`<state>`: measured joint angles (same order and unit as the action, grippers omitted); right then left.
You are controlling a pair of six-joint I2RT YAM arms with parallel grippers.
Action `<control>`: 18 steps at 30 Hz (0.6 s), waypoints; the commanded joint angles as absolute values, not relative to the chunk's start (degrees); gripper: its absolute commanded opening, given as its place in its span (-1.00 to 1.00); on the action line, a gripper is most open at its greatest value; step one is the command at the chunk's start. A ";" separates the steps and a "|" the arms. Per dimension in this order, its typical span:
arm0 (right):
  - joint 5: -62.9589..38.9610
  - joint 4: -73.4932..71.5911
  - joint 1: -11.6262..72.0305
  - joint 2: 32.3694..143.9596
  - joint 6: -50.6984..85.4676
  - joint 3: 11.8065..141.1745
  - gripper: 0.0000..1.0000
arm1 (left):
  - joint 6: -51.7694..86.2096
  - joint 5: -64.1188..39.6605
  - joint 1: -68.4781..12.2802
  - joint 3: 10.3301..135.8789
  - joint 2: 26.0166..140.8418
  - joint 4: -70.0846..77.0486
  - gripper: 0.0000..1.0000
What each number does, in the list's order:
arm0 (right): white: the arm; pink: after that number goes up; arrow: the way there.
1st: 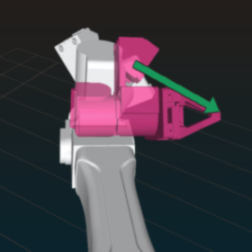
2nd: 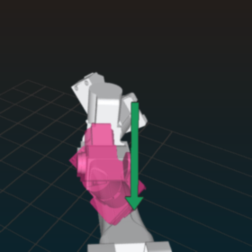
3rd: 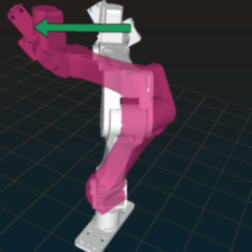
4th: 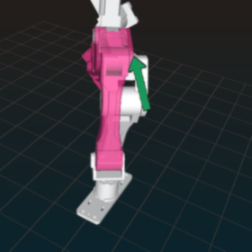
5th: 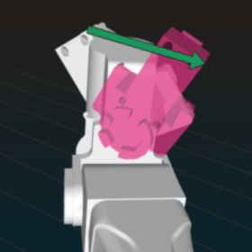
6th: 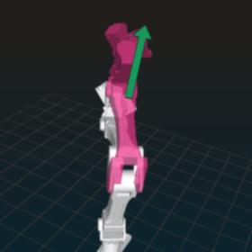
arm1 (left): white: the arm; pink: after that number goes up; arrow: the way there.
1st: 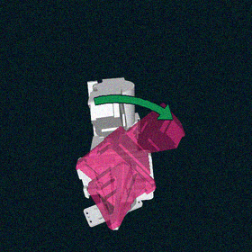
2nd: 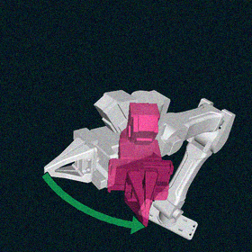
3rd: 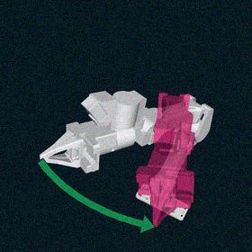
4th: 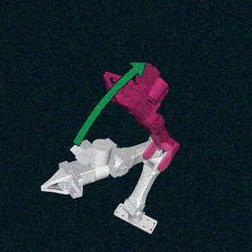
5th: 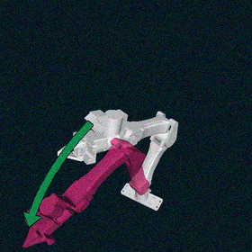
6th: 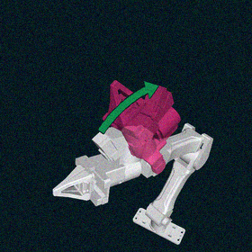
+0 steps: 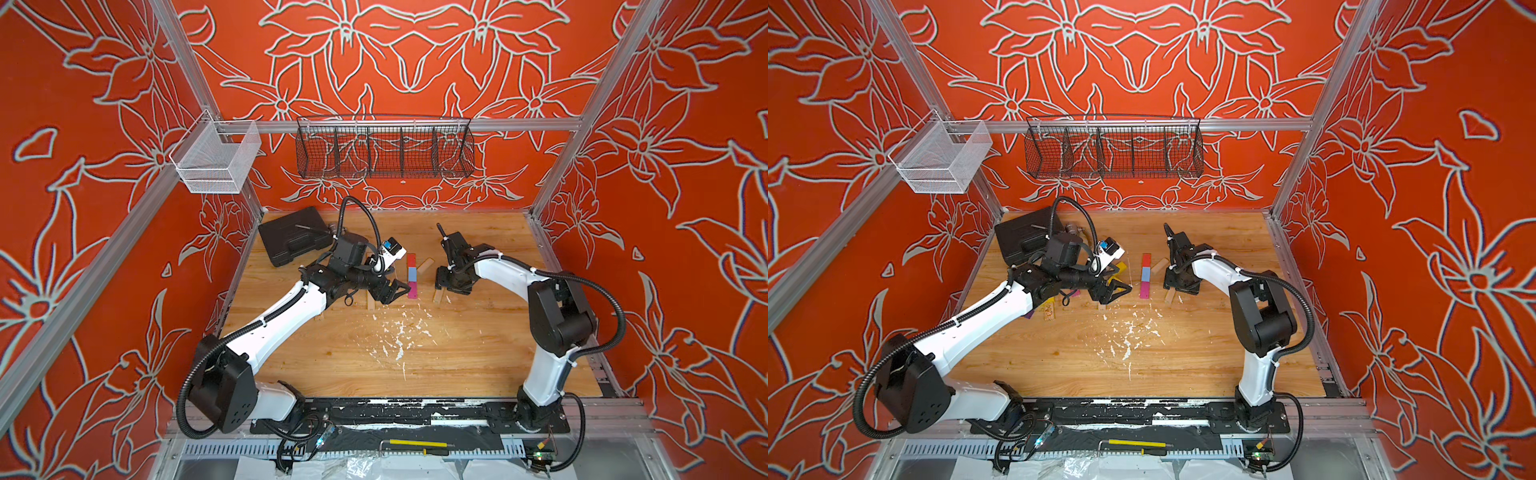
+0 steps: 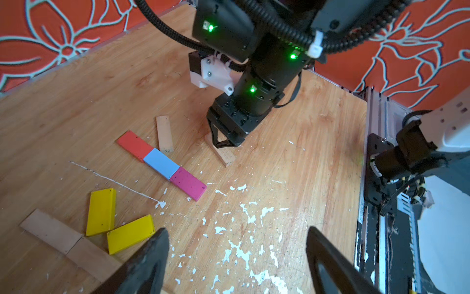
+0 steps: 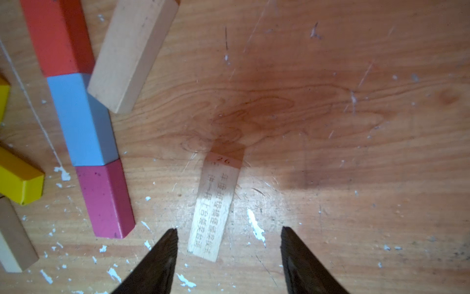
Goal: Assemble the letter k with building blocks
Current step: Assemble the building block at the center of the board.
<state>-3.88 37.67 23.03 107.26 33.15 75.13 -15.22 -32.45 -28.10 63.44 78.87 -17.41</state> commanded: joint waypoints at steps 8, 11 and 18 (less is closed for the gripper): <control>-3.26 39.90 24.52 112.55 31.82 77.97 0.03 | -19.20 -31.70 -26.14 65.03 79.95 -18.63 0.67; -3.38 39.96 24.48 113.18 31.67 78.33 -0.02 | -19.22 -31.73 -26.02 65.13 80.12 -18.65 0.67; -3.01 39.84 24.85 112.89 32.63 79.24 -0.13 | -21.97 -30.09 -25.70 64.98 80.52 -20.06 0.67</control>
<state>-3.84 38.72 24.38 112.29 31.97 77.89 -18.68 -30.87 -26.06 63.77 79.81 -18.00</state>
